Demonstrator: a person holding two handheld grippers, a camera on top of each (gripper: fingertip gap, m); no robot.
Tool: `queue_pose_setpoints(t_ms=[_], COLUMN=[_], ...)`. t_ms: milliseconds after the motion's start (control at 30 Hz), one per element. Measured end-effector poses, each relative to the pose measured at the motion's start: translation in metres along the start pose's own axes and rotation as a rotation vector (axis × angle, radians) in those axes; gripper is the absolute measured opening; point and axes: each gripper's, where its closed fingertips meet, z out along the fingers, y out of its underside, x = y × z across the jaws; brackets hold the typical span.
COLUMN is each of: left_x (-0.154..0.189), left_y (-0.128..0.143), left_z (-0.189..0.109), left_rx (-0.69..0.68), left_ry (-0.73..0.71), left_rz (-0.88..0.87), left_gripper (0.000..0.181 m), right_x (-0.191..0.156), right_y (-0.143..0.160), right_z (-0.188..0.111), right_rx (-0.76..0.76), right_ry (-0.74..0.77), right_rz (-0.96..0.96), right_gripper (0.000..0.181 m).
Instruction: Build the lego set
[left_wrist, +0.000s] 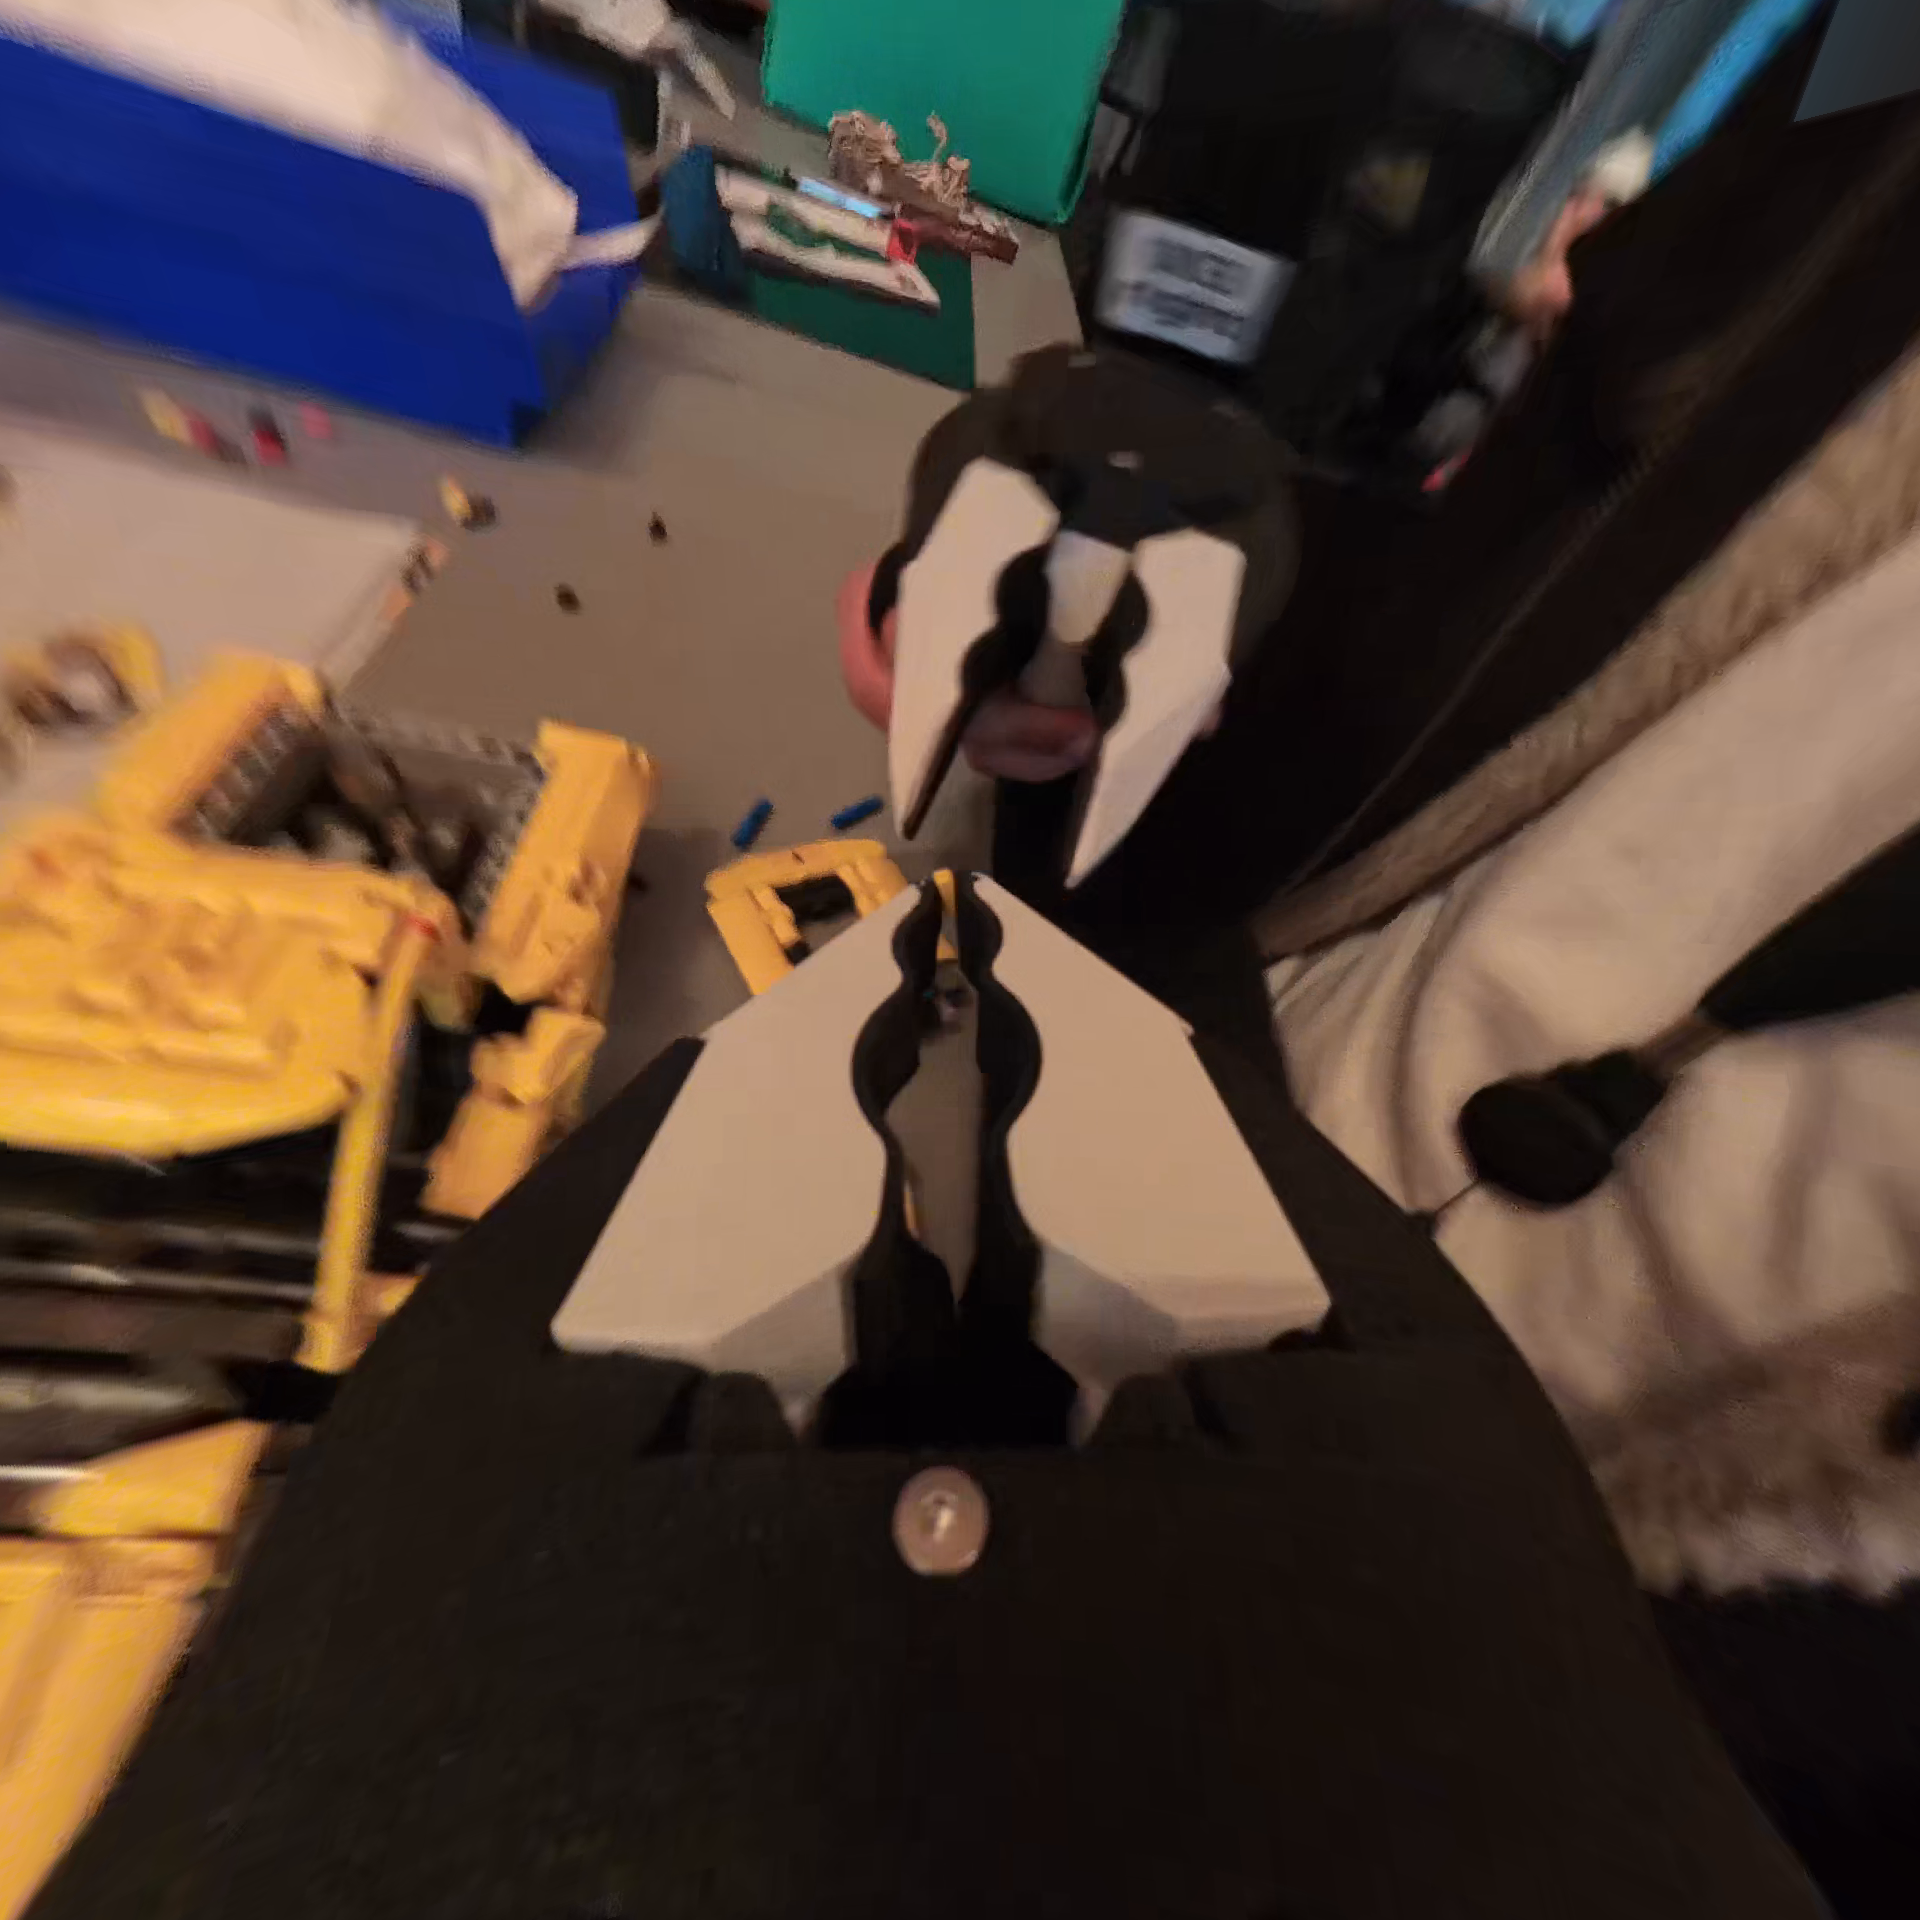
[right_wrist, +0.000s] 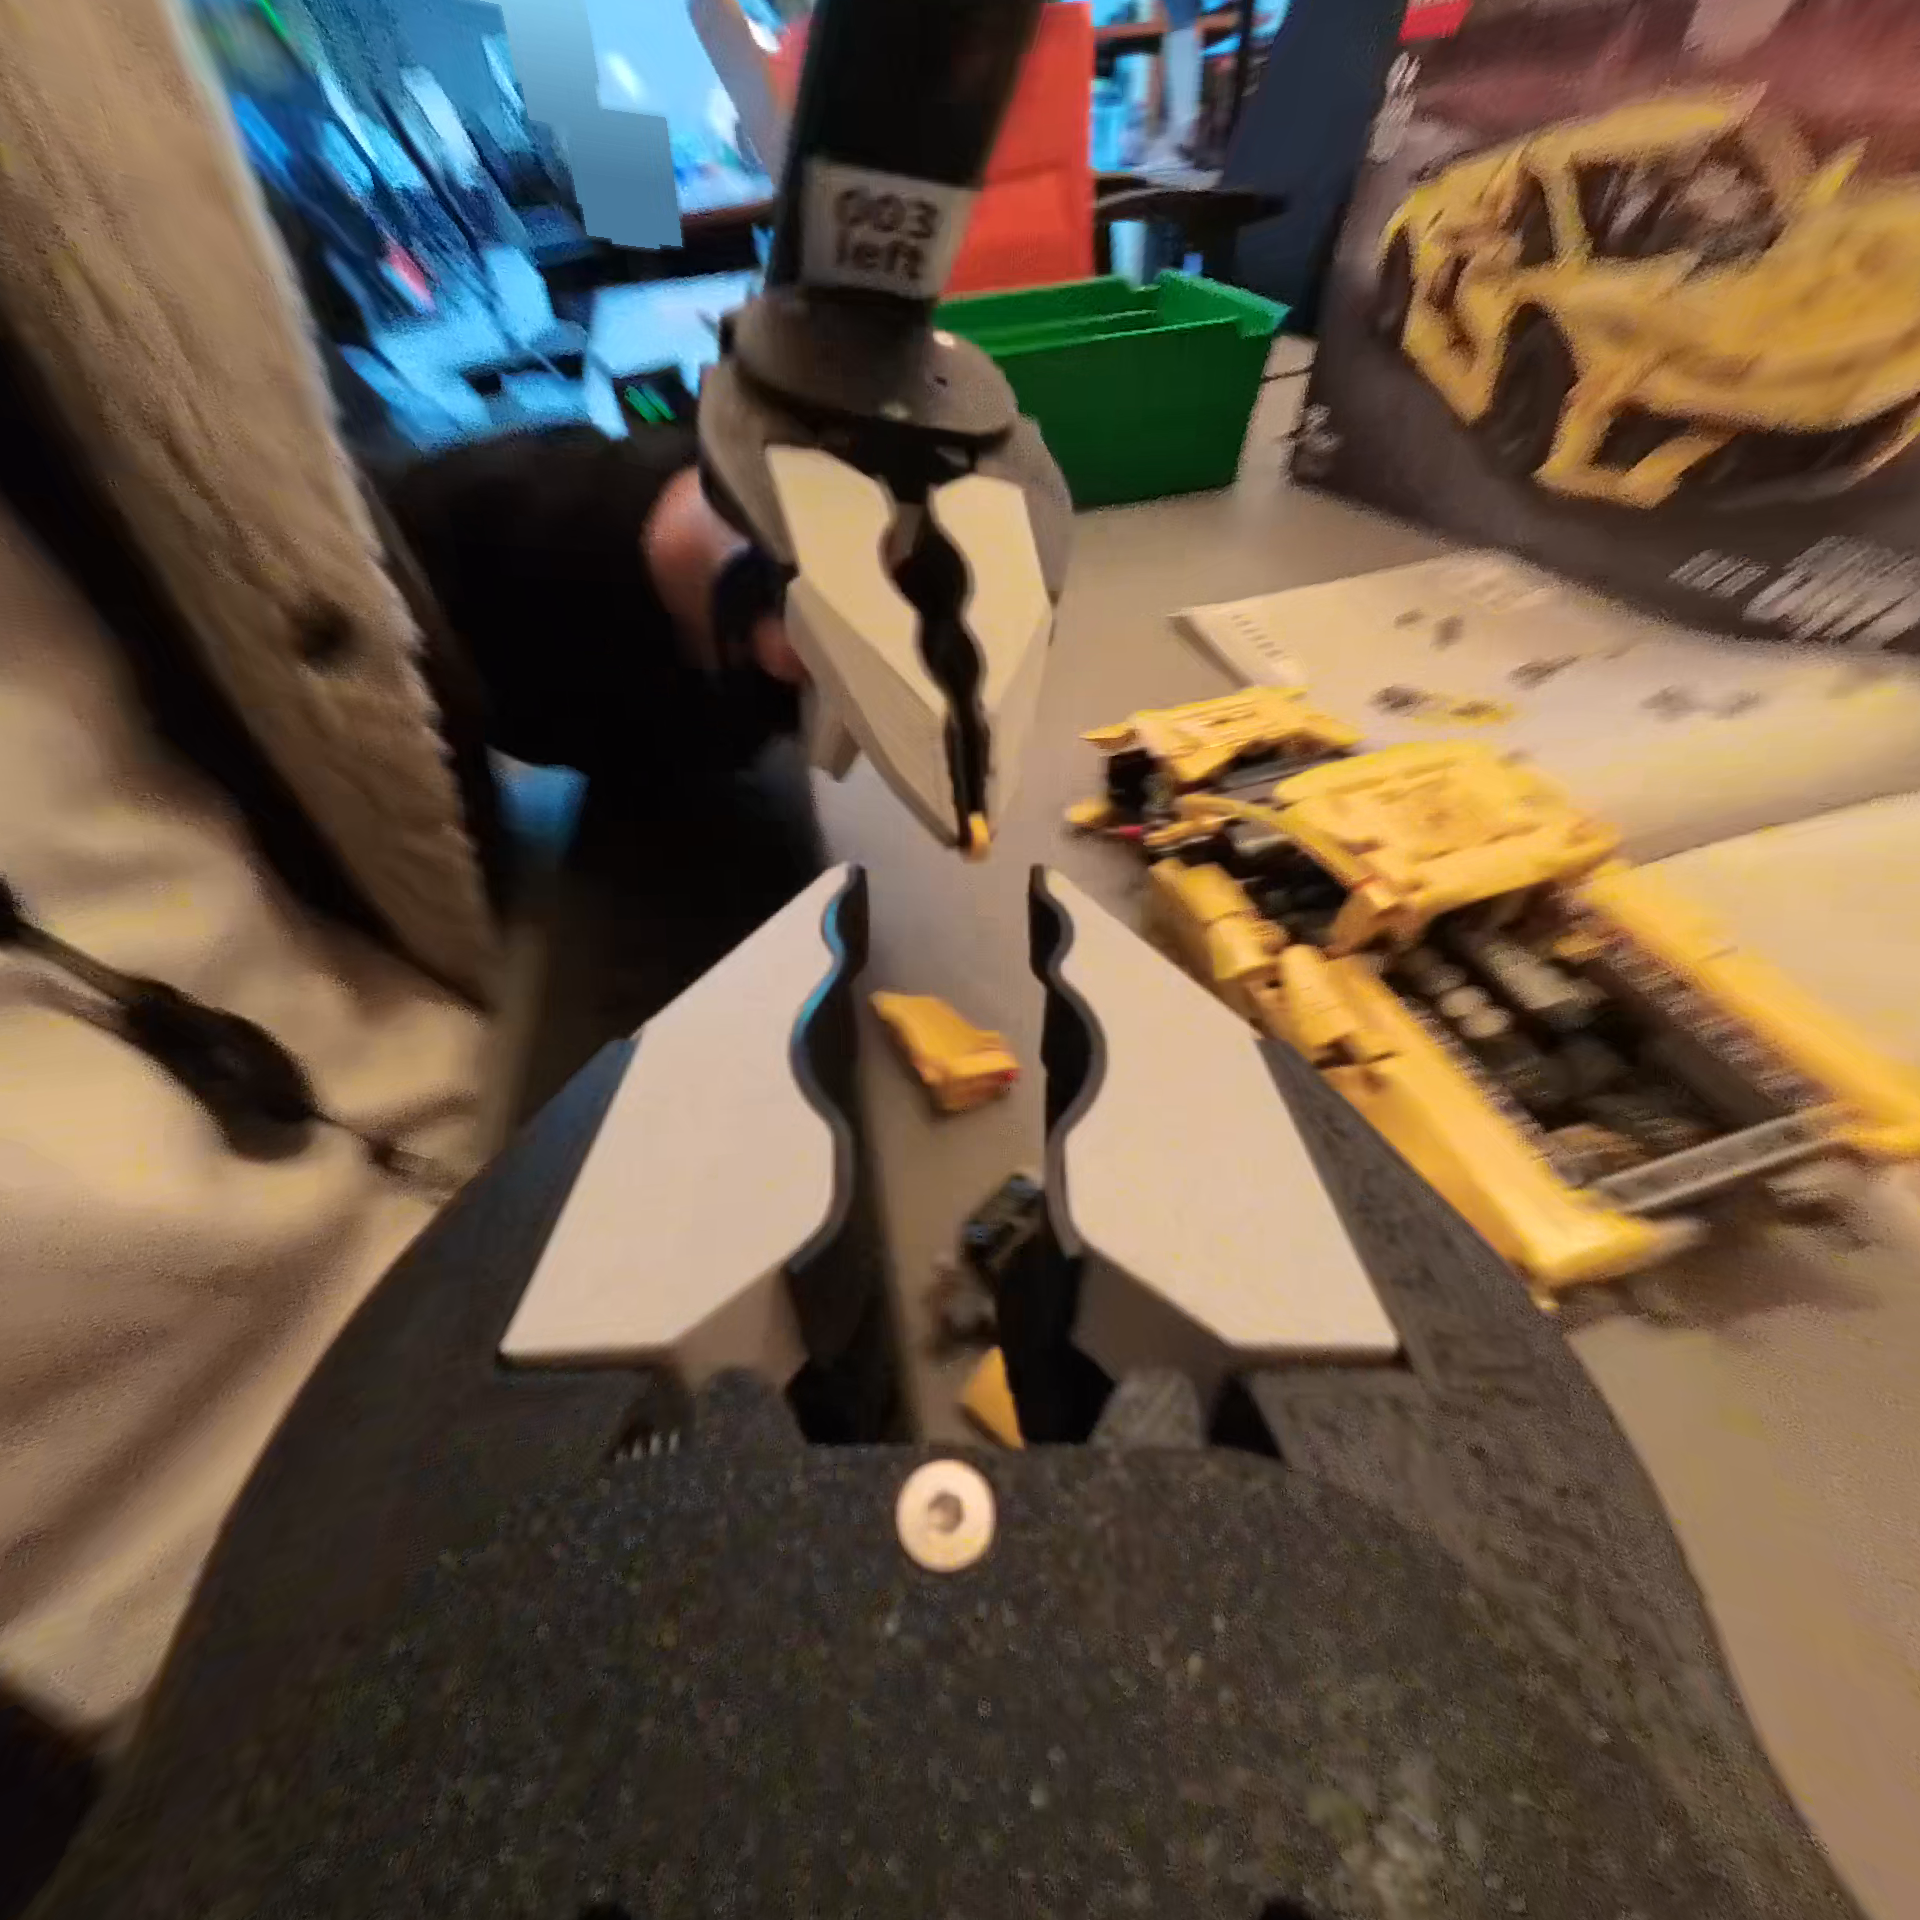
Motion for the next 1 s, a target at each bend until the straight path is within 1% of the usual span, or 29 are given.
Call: queue_pose_setpoints(t_ms=[33, 67, 100, 133, 200, 233, 300, 367, 433, 533, 600, 700, 900, 1000], left_x=[0.004, 0.008, 0.012, 0.017, 0.022, 0.024, 0.030, 0.039, 0.044, 0.045, 0.048, 0.050, 0.050, 0.052], left_y=[-0.006, -0.012, -0.016, -0.018, -0.015, -0.013, -0.009, -0.010, -0.010, -0.011, -0.010, -0.008, -0.005, -0.004], left_z=[-0.004, -0.008, -0.011, -0.013, -0.013, -0.012, -0.011, -0.009, -0.008, -0.006, -0.006, -0.005, -0.005, -0.004], left_rx=[0.007, 0.014, 0.010, -0.003, -0.053, -0.085, -0.129, -0.130, -0.129, -0.135, -0.133, -0.135, -0.155, -0.157], left_ry=[-0.016, -0.028, -0.031, -0.023, -0.001, 0.011, 0.055, 0.111, 0.139, 0.144, 0.157, 0.167, 0.168, 0.182], left_rz=[0.132, 0.263, 0.387, 0.499, 0.681, 0.743, 0.811, 0.826, 0.838, 0.857, 0.852, 0.865, 0.883, 0.880], left_gripper=[0.002, 0.002, 0.002, 0.002, 0.002, 0.002, 0.002, 0.002, 0.002, 0.002, 0.002, 0.002, 0.002, 0.002], right_x=[-0.001, -0.006, -0.013, -0.016, -0.025, -0.028, -0.033, -0.035, -0.036, -0.041, -0.040, -0.041, -0.043, -0.045], right_y=[-0.002, -0.004, -0.007, -0.011, -0.021, -0.024, -0.027, -0.024, -0.024, -0.024, -0.025, -0.023, -0.020, -0.018], right_z=[-0.002, -0.004, -0.006, -0.008, -0.012, -0.013, -0.010, -0.005, -0.003, -0.002, -0.001, -0.001, -0.002, -0.002], right_rx=[0.019, 0.026, 0.027, 0.021, 0.011, -0.004, -0.027, -0.079, -0.089, -0.111, -0.105, -0.116, -0.138, -0.151], right_ry=[-0.071, -0.181, -0.302, -0.405, -0.612, -0.676, -0.738, -0.752, -0.771, -0.806, -0.806, -0.809, -0.809, -0.814], right_rz=[0.150, 0.299, 0.442, 0.577, 0.765, 0.821, 0.843, 0.846, 0.838, 0.822, 0.815, 0.811, 0.785, 0.777], right_gripper=[0.025, 0.025, 0.032, 0.031, 0.033, 0.031, 0.028, 0.024, 0.020, 0.016, 0.010, 0.007, 0.009, 0.007])
